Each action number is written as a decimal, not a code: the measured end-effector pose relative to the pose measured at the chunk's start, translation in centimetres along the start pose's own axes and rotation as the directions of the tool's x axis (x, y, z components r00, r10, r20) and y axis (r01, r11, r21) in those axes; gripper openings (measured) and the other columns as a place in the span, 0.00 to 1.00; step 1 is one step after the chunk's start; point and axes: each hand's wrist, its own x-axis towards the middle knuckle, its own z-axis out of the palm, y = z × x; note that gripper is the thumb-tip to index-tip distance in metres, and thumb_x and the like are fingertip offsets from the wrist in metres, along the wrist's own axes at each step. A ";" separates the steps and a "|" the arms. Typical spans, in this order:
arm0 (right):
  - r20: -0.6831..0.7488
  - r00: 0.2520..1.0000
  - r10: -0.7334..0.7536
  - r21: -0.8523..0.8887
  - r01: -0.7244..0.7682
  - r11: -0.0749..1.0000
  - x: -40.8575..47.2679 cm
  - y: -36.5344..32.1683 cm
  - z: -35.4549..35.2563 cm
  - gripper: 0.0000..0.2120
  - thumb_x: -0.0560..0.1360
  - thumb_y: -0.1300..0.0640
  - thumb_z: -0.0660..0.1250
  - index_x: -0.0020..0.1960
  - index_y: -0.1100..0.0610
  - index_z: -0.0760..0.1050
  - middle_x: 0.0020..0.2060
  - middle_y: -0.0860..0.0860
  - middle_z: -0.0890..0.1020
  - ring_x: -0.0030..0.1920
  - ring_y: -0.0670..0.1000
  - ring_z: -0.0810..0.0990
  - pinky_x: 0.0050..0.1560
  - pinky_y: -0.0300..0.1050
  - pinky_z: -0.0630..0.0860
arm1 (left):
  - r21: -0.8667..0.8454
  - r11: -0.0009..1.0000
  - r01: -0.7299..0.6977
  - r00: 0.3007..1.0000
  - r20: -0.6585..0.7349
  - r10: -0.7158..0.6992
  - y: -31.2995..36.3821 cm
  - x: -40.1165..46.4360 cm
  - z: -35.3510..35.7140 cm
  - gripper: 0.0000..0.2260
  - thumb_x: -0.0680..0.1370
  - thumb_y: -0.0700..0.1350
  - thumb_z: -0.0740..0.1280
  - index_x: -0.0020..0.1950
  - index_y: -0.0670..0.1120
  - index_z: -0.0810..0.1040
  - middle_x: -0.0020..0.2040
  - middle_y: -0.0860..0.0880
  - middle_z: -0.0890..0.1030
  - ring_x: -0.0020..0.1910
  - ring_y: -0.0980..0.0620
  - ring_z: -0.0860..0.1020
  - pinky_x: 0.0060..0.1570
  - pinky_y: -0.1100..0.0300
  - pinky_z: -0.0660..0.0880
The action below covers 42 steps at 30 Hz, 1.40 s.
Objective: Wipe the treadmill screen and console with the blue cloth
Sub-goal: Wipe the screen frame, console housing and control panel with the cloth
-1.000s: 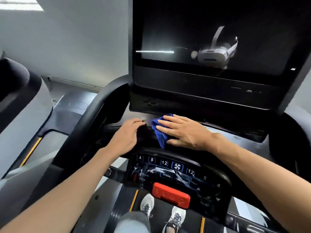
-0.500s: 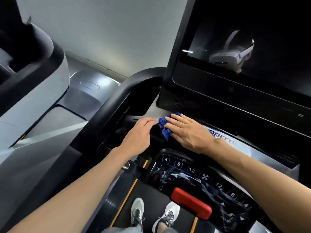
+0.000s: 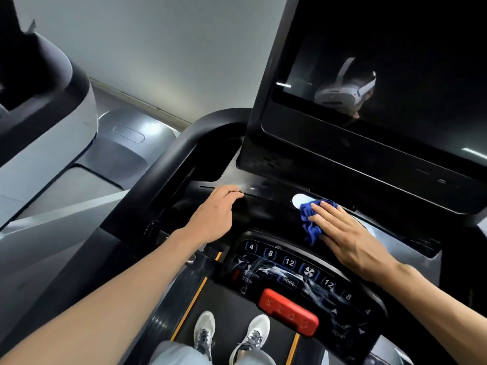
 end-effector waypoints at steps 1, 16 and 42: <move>0.024 1.000 -0.018 -0.006 0.019 1.000 1.1 -0.3 0.0 0.24 0.84 0.47 0.53 0.77 0.56 0.67 0.78 0.50 0.65 0.80 0.50 0.56 0.79 0.52 0.53 | -0.010 1.000 0.014 1.000 -0.001 -0.014 -0.1 -0.3 0.0 0.21 0.80 0.32 0.60 0.72 0.44 0.75 0.70 0.51 0.72 0.72 0.55 0.67 0.70 0.57 0.69; 0.282 0.922 -0.265 -0.139 0.313 0.940 19.7 -7.7 4.0 0.31 0.82 0.42 0.40 0.81 0.52 0.58 0.80 0.50 0.60 0.81 0.49 0.52 0.80 0.45 0.40 | 0.096 0.967 0.236 0.971 -0.052 -0.232 -3.2 -4.7 -1.3 0.24 0.84 0.40 0.59 0.80 0.43 0.62 0.81 0.49 0.61 0.80 0.52 0.58 0.78 0.59 0.57; 0.037 0.999 -0.025 0.005 0.025 1.000 13.2 -4.8 2.5 0.24 0.83 0.52 0.56 0.75 0.61 0.69 0.76 0.54 0.69 0.79 0.52 0.60 0.79 0.58 0.56 | 0.068 0.977 0.204 0.979 -0.027 -0.203 -3.1 -4.2 0.2 0.27 0.84 0.40 0.58 0.83 0.42 0.53 0.84 0.49 0.50 0.82 0.53 0.48 0.75 0.67 0.42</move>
